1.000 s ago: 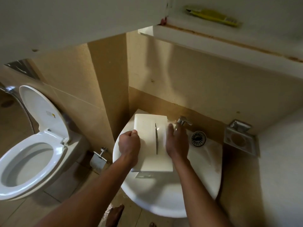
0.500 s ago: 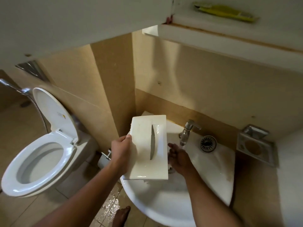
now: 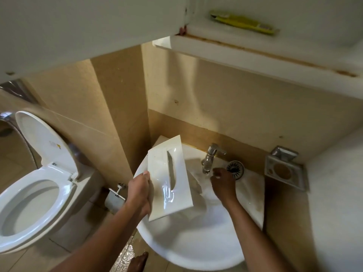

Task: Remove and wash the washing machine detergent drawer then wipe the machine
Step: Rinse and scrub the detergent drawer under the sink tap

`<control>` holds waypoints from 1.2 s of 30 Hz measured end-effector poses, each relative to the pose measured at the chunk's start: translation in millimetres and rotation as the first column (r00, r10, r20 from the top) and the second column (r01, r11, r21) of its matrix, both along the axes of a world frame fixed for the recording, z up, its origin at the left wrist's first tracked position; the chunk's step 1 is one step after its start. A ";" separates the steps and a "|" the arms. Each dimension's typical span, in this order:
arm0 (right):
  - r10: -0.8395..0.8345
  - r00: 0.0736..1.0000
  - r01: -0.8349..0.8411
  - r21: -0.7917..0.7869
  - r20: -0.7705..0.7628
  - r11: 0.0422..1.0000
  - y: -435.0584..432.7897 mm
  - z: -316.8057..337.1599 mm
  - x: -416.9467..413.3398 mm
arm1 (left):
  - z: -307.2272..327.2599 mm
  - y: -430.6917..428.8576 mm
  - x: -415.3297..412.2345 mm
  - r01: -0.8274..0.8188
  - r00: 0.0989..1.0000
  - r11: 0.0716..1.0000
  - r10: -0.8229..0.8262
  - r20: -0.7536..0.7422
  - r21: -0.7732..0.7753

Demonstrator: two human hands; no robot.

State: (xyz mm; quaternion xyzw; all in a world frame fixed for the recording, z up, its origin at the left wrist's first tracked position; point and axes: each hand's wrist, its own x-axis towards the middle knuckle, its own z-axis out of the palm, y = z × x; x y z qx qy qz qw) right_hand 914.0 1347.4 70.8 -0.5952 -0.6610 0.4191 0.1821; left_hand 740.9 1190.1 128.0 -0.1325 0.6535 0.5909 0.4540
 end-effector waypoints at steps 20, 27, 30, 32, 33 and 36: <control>0.317 0.908 -0.287 -0.144 0.272 0.947 24.4 91.5 -14.0 | 0.0 -10.6 28.0 -0.048 0.999 0.997 0.047 0.028 0.056; 0.374 0.927 -0.374 -0.199 -0.041 0.906 -28.4 95.3 5.3 | 11.0 -4.9 60.1 -0.039 0.983 0.997 0.050 -0.175 0.068; 0.411 0.909 -0.403 -0.100 0.075 0.910 -34.4 86.5 1.1 | 12.2 -5.2 78.3 -0.055 0.973 0.990 0.082 -0.216 0.132; 0.398 0.916 -0.390 -0.120 0.050 0.913 -33.4 88.6 2.0 | 14.2 -7.8 86.2 -0.029 0.980 0.980 0.067 -0.189 0.197; 0.402 0.914 -0.394 -0.119 0.056 0.911 -32.5 92.3 4.1 | 18.6 -11.1 89.8 0.001 0.985 0.972 0.040 -0.170 0.235; 0.395 0.898 -0.408 0.030 0.192 0.913 -31.9 122.7 14.5 | 39.8 -30.2 94.3 0.156 0.982 0.902 -0.099 -0.159 0.402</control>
